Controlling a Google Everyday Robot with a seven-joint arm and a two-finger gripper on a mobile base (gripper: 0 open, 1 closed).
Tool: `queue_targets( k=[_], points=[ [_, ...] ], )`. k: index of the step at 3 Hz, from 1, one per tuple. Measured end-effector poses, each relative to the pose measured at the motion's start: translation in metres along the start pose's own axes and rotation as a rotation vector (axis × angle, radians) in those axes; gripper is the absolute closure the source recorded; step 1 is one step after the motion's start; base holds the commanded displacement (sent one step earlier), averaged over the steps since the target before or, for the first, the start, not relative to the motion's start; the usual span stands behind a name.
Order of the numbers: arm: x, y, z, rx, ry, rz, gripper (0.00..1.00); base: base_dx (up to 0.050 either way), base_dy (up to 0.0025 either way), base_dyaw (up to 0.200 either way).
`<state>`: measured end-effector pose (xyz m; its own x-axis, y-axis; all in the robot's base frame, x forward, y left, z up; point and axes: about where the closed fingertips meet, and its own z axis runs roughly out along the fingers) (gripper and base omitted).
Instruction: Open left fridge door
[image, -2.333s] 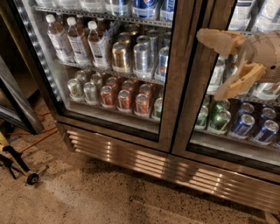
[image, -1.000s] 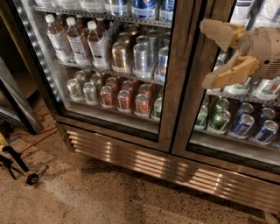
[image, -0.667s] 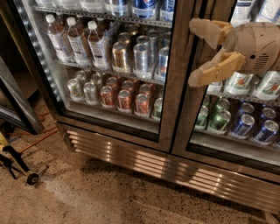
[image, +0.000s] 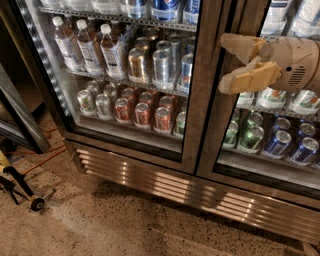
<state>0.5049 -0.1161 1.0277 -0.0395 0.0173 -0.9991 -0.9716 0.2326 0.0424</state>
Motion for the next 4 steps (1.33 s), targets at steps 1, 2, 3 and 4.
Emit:
queue_targets(
  k=[1, 2, 3, 4],
  points=[
    [0.0, -0.003, -0.001, 0.019, -0.015, 0.025, 0.0, 0.0, 0.0, 0.0],
    [0.0, -0.002, -0.001, 0.019, -0.015, 0.025, 0.0, 0.0, 0.0, 0.0],
    [-0.005, -0.001, 0.0, 0.052, -0.019, -0.004, 0.0, 0.0, 0.0, 0.0],
    [-0.009, -0.012, 0.008, 0.061, 0.015, 0.029, 0.0, 0.0, 0.0, 0.0]
  ],
)
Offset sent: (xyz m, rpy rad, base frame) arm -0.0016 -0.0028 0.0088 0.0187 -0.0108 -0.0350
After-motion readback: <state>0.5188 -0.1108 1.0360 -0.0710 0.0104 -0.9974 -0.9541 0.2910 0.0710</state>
